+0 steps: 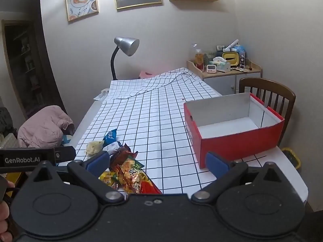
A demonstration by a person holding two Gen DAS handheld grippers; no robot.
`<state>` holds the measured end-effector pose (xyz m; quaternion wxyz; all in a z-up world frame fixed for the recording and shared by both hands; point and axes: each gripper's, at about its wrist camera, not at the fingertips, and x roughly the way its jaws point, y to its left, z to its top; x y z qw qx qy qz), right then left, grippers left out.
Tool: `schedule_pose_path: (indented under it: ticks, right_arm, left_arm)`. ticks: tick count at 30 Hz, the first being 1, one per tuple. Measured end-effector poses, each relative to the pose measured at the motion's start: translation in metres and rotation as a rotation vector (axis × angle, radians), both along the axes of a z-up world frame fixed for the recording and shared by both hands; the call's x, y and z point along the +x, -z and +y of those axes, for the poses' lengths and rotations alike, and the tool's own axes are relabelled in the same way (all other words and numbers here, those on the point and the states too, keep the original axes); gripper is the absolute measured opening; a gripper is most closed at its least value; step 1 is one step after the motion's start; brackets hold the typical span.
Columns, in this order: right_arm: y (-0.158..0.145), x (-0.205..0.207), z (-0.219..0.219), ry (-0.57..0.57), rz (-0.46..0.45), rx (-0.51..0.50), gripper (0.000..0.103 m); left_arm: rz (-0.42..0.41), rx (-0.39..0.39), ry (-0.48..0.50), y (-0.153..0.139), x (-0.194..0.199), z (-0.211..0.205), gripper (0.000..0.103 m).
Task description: Organize snacks
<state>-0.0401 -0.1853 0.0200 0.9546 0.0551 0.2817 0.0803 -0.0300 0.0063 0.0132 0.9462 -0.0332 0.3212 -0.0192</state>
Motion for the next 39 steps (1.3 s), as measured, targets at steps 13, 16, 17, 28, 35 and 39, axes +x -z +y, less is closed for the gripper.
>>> schedule_pose_path:
  ticks: [13,16,17,28,35,39]
  right_arm:
    - [-0.006,-0.005,0.006,-0.004,-0.009,-0.008,0.102]
    - [-0.006,-0.007,0.007,0.004,-0.017,-0.011,0.102]
    - [-0.006,-0.007,0.008,0.006,-0.019,-0.013,0.102]
    - [-0.011,-0.013,0.009,0.019,-0.05,-0.029,0.102]
    - [-0.012,-0.013,0.008,0.037,-0.053,-0.037,0.102]
    - [-0.012,-0.015,0.009,0.036,-0.057,-0.04,0.102]
  left_arm:
    - [-0.012,0.005,0.003,0.0,-0.002,0.001,0.099]
    - [-0.02,0.009,0.01,-0.001,-0.003,-0.001,0.099]
    - [-0.022,0.009,0.012,-0.002,-0.004,-0.001,0.099]
    - [-0.051,0.01,0.025,-0.005,-0.005,0.0,0.099]
    - [-0.057,0.011,0.031,-0.006,-0.006,-0.001,0.099]
    - [-0.057,0.011,0.034,-0.006,-0.007,-0.001,0.099]
